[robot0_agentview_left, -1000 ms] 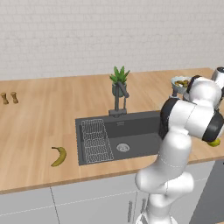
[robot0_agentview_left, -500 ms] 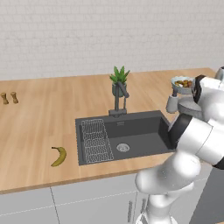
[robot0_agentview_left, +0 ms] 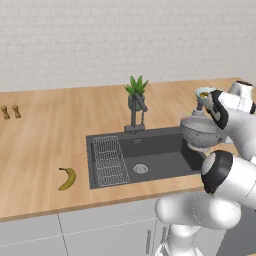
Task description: Put the colander in the sink, put the banana, pear, orange in the colander, and turn on the sink faucet and pour water over the colander.
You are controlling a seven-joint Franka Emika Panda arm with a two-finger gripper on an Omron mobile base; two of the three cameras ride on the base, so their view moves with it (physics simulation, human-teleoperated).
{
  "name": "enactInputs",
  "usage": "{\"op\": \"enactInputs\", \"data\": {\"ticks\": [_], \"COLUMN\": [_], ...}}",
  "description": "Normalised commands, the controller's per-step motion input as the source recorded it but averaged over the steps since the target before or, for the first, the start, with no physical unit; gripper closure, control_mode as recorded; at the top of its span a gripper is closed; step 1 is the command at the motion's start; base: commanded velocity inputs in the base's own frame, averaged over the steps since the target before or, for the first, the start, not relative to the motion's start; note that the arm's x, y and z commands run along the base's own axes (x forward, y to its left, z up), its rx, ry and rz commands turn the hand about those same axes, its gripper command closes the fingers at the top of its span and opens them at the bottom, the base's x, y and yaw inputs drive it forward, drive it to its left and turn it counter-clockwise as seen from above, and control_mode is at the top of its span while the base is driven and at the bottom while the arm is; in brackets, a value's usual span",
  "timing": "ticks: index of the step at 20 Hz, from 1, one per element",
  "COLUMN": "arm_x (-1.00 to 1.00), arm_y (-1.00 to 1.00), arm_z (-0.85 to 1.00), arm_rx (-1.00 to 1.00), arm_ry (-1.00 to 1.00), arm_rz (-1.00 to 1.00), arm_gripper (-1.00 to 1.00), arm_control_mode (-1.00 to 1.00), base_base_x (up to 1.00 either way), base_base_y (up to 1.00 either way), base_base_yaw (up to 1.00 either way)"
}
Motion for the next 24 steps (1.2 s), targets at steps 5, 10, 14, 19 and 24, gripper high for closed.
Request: {"op": "enactInputs", "data": {"ticks": [5, 10, 14, 19, 24], "arm_x": [0.43, 0.61, 0.34, 0.42, 0.34], "arm_y": [0.61, 0.30, 0.29, 0.16, 0.23], "arm_z": [-0.37, -0.41, -0.58, -0.41, -0.34], "arm_rx": [0.07, 0.05, 0.00, 0.00, 0.02], "arm_ry": [0.02, 0.00, 0.03, 0.06, 0.01], "arm_rz": [0.33, 0.38, 0.40, 0.34, 0.25], "arm_gripper": [1.00, 1.00, 1.00, 1.00, 1.00], "arm_control_mode": [-1.00, -1.00, -1.00, -1.00, -1.00], "base_base_x": [0.00, 0.00, 0.00, 0.00, 0.00], "base_base_y": [0.00, 0.00, 0.00, 0.00, 0.00], "base_base_yaw": [0.00, 0.00, 0.00, 0.00, 0.00]}}
